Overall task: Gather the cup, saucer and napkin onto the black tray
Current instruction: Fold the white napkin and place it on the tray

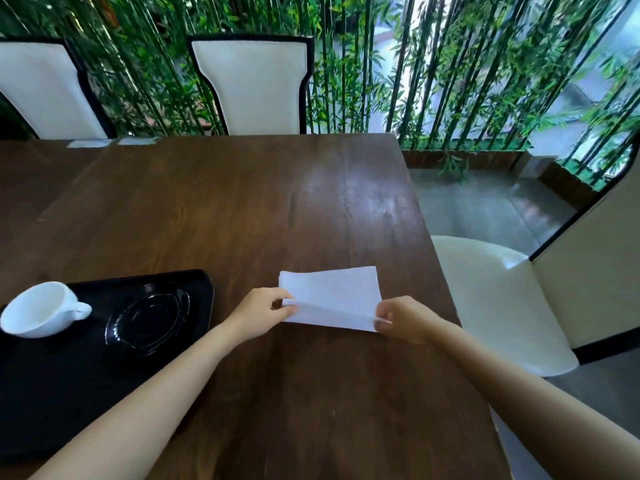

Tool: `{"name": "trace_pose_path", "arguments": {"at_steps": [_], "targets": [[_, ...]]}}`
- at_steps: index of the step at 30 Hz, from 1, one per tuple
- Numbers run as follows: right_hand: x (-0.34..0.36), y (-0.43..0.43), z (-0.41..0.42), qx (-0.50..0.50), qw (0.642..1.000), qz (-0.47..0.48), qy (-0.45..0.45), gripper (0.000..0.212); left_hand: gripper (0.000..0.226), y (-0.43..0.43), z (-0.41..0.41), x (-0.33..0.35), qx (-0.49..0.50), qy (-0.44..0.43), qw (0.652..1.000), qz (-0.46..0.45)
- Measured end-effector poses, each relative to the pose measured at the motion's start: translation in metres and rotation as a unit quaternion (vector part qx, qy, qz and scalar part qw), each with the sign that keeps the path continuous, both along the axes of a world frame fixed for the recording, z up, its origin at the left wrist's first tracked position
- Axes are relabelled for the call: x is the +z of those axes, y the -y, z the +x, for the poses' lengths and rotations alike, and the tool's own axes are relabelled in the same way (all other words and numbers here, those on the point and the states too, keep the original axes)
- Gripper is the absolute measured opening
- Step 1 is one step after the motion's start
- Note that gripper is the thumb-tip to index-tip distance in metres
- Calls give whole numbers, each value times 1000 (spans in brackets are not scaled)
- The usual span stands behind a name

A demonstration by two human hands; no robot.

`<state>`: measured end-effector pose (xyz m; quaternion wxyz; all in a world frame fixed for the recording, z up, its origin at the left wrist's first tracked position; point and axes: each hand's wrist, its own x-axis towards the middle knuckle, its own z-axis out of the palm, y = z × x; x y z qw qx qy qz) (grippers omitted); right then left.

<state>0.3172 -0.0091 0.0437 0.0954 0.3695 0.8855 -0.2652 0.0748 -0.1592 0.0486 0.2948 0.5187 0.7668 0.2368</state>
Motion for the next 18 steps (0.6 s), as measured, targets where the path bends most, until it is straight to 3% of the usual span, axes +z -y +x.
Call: {"name": "trace_pose_path", "arguments": {"at_steps": [6,11,14,18], "targets": [[11,-35,-5,-57,989,-107,-86,20,33,-12,-3,-5,110,154,980,66],[-16,-46,-16,-242,912,-223,-243,15,29,-31,-1,-30,222,192,948,120],[-37,-44,-34,-322,905,-131,-245,21,26,-50,-1,-43,271,188,935,131],[-54,-40,-61,-366,896,-48,-245,24,17,-72,-4,-58,309,73,940,121]]}}
